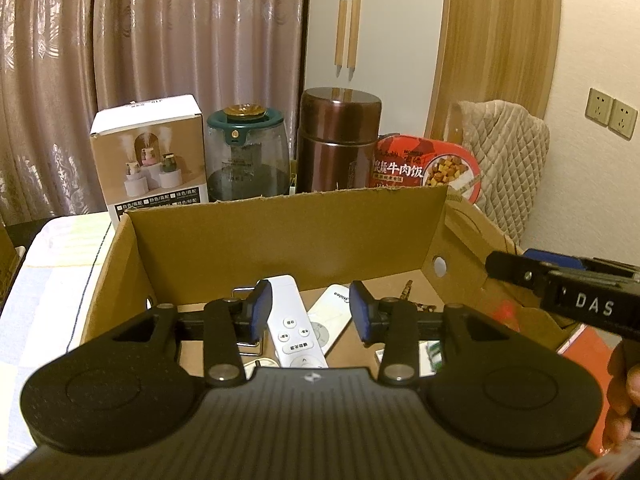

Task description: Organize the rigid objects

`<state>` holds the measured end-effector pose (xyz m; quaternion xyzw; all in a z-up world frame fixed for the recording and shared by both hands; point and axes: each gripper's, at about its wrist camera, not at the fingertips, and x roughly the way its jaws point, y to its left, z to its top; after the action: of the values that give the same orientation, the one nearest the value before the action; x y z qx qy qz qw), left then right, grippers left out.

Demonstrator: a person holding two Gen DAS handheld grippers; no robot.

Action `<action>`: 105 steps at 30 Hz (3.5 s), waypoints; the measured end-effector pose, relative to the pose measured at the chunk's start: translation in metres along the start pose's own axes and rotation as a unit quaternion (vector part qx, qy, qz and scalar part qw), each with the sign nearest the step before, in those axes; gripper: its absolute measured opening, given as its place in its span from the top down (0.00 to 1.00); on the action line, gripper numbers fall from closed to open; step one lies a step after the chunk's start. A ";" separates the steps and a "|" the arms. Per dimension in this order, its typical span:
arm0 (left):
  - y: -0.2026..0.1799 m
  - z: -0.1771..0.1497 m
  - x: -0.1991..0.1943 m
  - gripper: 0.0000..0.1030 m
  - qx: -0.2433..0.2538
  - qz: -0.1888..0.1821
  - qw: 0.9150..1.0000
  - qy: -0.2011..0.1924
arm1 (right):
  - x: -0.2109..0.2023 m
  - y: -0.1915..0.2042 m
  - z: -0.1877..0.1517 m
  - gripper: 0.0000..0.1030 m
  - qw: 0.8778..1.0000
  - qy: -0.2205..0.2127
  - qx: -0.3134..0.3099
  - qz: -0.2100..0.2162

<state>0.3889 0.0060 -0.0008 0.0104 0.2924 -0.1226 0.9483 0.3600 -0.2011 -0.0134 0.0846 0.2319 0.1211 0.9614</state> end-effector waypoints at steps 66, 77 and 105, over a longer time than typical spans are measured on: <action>-0.089 -0.119 -0.364 0.02 -0.099 0.069 0.993 0.014 | -0.323 0.036 -0.062 0.11 0.988 0.146 -0.056 -0.013; -0.090 -0.138 -0.365 0.01 -0.100 0.084 0.991 0.034 | -0.338 0.038 -0.069 0.11 0.989 0.143 -0.046 -0.018; -0.092 -0.153 -0.353 0.01 -0.071 0.097 0.991 0.050 | -0.328 0.055 -0.080 0.11 0.985 0.162 -0.061 -0.001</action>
<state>0.0004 0.0108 0.0736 -0.0226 0.3446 -0.0081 0.9384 0.0289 -0.2294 0.0676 0.0053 0.3769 0.1465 0.9146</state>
